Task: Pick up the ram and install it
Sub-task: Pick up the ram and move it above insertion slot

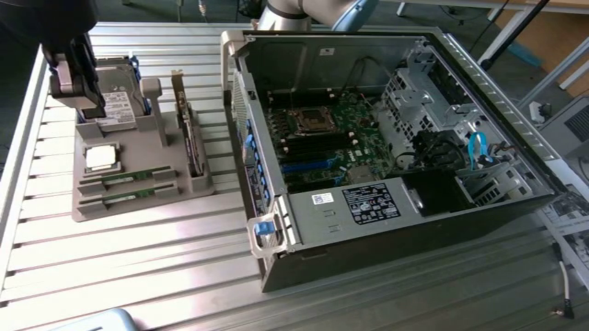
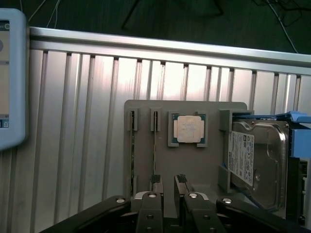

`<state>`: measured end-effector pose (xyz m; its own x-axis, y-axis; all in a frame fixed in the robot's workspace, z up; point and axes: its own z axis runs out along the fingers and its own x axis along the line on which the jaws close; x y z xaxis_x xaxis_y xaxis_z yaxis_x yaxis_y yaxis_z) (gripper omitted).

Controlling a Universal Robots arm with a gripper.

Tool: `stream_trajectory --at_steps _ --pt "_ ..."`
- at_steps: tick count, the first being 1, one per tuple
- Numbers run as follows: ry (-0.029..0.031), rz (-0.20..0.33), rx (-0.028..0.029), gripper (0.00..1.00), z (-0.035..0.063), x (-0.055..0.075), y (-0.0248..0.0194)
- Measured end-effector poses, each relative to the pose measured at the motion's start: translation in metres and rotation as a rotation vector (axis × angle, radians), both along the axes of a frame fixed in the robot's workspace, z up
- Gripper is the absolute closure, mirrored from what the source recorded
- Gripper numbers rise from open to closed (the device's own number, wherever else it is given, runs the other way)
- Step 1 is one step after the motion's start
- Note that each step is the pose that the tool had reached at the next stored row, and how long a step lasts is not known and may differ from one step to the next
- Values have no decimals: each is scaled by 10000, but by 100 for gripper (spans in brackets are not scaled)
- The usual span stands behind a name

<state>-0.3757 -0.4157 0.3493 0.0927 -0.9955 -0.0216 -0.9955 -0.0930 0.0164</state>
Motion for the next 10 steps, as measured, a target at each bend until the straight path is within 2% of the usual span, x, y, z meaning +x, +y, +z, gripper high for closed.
stream_trajectory --at_steps 5,10 --pt "0 -1 -2 76 -1 -1 0" --pt "-1 -1 -1 76 -45 -1 0"
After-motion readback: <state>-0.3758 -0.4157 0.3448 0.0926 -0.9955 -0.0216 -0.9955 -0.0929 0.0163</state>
